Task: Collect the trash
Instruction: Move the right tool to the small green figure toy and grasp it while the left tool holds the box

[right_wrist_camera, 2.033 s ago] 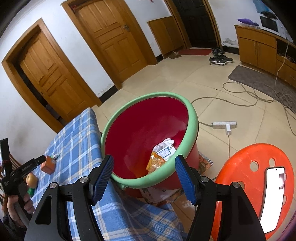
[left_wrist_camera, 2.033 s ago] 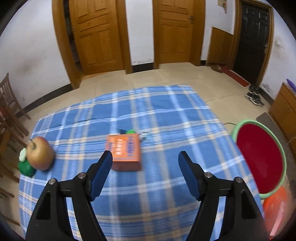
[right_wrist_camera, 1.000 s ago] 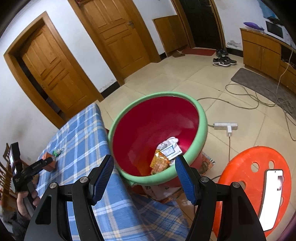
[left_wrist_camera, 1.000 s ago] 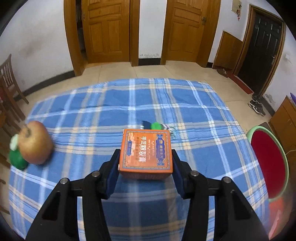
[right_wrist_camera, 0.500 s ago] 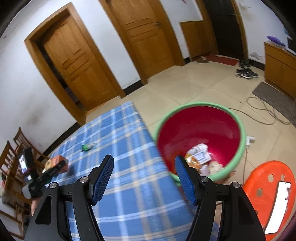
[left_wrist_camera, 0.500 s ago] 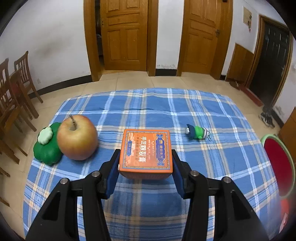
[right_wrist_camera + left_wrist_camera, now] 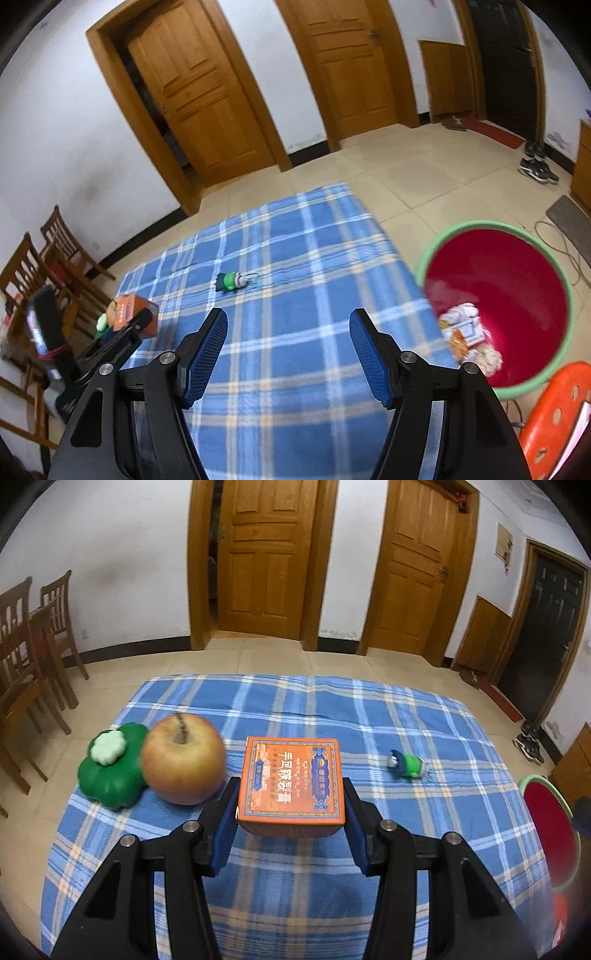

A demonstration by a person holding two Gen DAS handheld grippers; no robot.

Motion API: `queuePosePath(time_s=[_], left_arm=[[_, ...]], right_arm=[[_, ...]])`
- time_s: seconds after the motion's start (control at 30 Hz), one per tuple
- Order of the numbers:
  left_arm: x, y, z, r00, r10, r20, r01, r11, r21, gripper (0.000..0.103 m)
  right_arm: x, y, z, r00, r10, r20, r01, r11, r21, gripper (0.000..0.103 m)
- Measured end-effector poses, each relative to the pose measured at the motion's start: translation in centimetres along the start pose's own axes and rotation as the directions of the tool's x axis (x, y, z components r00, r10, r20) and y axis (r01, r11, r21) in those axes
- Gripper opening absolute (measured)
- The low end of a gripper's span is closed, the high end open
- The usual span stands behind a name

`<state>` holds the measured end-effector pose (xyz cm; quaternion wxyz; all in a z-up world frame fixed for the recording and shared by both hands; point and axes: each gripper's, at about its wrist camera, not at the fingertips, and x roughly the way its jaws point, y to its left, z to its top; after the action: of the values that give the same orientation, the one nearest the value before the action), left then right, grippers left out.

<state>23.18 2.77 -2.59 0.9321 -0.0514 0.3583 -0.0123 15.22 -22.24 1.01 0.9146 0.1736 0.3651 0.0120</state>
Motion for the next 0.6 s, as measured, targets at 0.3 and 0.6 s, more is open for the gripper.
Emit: queuePosePath(time_s=[0.3,0.6], left_arm=[[0.7,1.7,0.0,1.000,-0.026,-0.015,0.025,0.997,-0.069,0.052],[1.2,2.2,-0.1,1.000,-0.002,-0.021,0.000,0.996,-0.092,0.051]], right_arm=[[8.2,3.9,0.4,0.995,-0.010,-0.098,0.004,0.998,-0.061,0.070],[12.5,6.8,1.1,0.996,-0.031,-0.080,0.018,0.987,-0.159,0.070]])
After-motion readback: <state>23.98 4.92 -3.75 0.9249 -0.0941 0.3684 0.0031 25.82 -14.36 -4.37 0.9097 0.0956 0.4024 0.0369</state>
